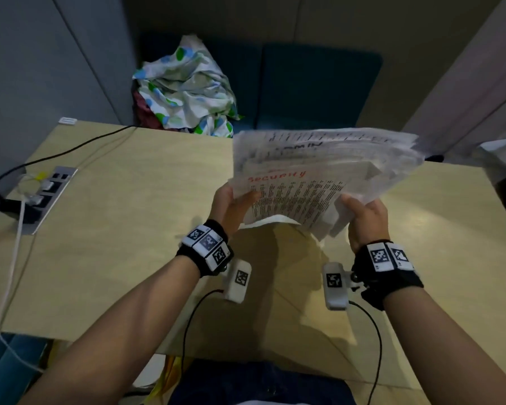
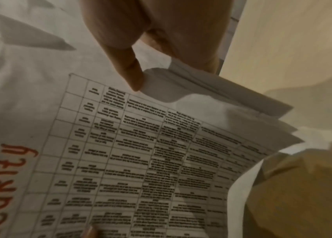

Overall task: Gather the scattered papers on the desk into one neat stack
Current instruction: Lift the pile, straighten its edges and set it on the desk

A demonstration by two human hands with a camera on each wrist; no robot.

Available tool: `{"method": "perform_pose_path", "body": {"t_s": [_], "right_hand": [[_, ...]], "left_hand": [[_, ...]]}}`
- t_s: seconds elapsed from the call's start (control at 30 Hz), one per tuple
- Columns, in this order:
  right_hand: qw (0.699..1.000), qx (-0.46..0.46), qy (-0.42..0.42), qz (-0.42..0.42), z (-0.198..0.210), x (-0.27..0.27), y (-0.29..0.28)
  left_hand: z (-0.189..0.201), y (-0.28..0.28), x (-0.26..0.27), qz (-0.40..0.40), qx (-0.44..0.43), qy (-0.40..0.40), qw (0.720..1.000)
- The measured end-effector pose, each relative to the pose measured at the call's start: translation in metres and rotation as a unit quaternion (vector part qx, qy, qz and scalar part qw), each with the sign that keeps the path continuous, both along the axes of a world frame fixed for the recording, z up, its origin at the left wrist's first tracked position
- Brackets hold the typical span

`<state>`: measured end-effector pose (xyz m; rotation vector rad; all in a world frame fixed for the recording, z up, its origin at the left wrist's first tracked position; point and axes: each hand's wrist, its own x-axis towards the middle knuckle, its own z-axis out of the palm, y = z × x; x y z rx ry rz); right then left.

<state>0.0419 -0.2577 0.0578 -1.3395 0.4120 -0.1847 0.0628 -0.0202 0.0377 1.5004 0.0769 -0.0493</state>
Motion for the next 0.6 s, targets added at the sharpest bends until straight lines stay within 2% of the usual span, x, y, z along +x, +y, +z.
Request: {"method": "perform_pose_path", "body": {"t_s": [0.2,0.33,0.43,0.6], "right_hand": [[0.997,-0.049,-0.038,0.034,0.002,-0.006,0.004],[0.998,-0.032,-0.048,0.019,0.008,0.004,0.008],[0.998,-0.036,-0.032,0.039,0.008,0.007,0.021],[0.998,-0.061,-0.024,0.009,0.012,0.014,0.029]], "left_hand": [[-0.003,0.001,0.004,0.013,-0.015,-0.029,0.999],[0.003,-0.004,0.009,0.0,-0.031,-0.019,0.999],[0.008,-0.012,0.011,-0.016,-0.028,0.008,0.999],[0.019,-0.014,0.019,0.058,-0.048,0.06,0.995]]}}
